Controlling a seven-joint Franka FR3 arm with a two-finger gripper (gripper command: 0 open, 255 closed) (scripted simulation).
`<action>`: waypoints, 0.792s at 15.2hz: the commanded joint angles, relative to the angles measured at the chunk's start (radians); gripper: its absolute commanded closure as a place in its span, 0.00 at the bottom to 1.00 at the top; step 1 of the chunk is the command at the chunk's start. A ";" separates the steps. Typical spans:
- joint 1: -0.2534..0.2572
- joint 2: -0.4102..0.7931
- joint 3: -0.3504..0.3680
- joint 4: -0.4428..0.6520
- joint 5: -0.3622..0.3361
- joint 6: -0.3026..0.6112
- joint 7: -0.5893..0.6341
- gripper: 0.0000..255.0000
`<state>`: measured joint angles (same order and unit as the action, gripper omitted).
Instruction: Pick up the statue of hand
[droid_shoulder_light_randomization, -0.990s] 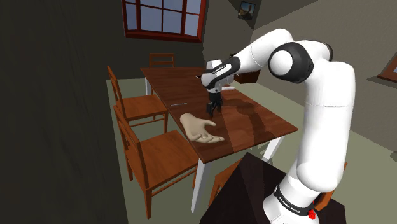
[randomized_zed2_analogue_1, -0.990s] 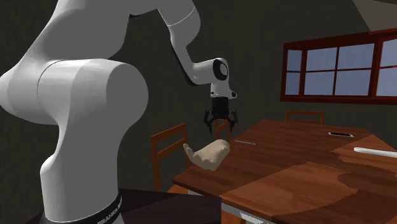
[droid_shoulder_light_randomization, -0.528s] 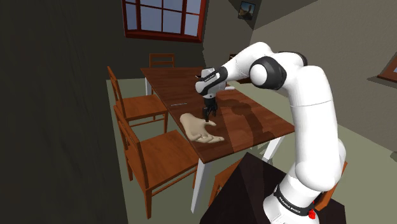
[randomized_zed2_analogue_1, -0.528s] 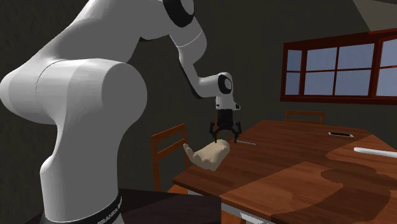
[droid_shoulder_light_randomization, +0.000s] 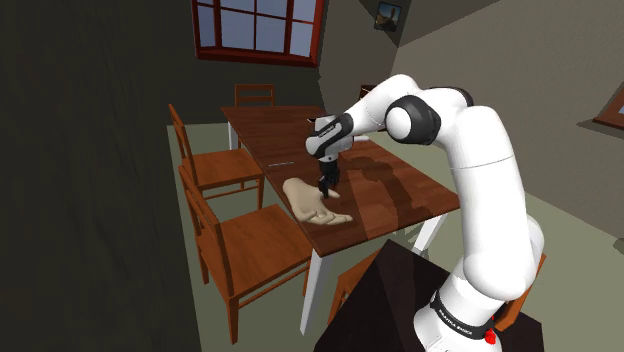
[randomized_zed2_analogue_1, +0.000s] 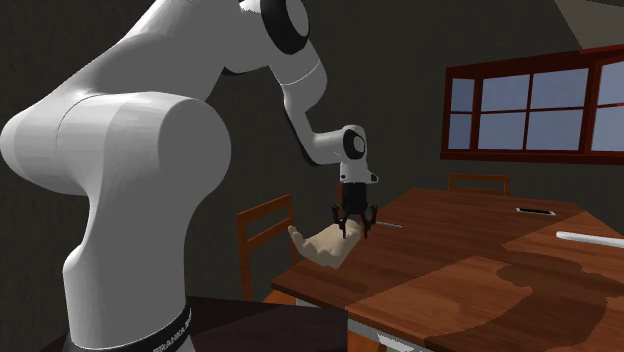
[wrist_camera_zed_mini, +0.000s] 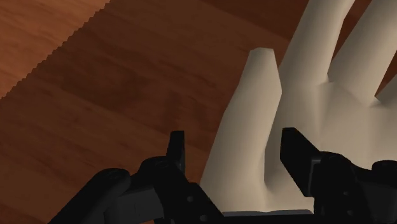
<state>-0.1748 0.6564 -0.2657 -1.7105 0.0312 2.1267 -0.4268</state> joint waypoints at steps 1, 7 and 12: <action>0.000 0.002 0.000 0.001 0.000 0.001 0.000 1.00; 0.001 0.000 0.000 0.000 0.000 0.001 0.002 1.00; 0.004 -0.025 -0.004 -0.001 -0.005 -0.024 0.000 1.00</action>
<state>-0.1724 0.6388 -0.2688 -1.7134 0.0280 2.1125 -0.4267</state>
